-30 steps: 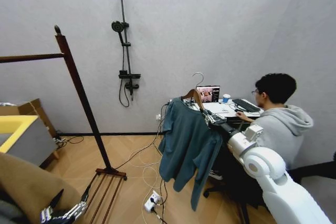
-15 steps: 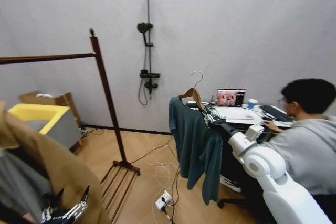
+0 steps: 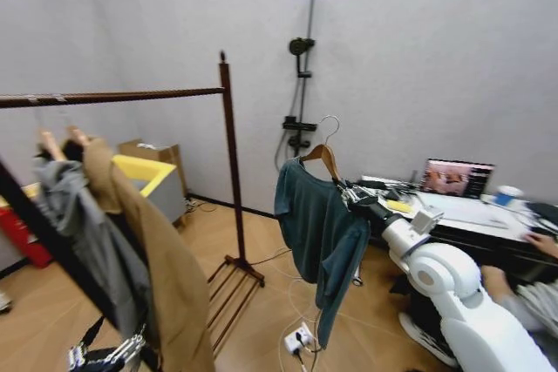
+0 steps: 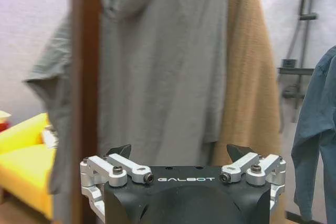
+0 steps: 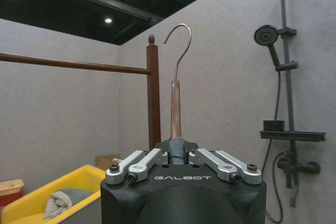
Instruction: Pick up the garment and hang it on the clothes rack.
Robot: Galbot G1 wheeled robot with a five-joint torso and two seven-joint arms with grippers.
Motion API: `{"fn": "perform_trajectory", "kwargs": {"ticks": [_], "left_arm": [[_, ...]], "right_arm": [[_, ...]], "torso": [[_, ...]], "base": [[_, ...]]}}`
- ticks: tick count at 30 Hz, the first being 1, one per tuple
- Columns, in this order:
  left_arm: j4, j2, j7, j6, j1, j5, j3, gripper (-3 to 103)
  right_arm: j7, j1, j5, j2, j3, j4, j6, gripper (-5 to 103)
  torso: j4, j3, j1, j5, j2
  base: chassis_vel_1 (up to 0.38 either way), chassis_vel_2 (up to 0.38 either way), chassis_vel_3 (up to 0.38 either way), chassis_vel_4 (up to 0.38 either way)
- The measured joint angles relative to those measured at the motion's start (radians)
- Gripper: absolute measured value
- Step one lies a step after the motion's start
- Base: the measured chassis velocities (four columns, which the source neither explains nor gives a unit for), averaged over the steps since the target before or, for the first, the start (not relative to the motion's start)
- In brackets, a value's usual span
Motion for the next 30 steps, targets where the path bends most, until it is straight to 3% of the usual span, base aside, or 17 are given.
{"fn": "perform_trajectory", "kwargs": {"ticks": [30], "left_arm": [[0.000,0.000,0.000,0.000,0.000,0.000,0.000,100]], "right_arm": [[-0.015,0.005,-0.034,-0.016,0.022,0.031,0.001,12]], "torso": [[-0.0004,0.000,0.000,0.0001,0.000]], "base": [[0.105,0.104,0.106,0.103]]}}
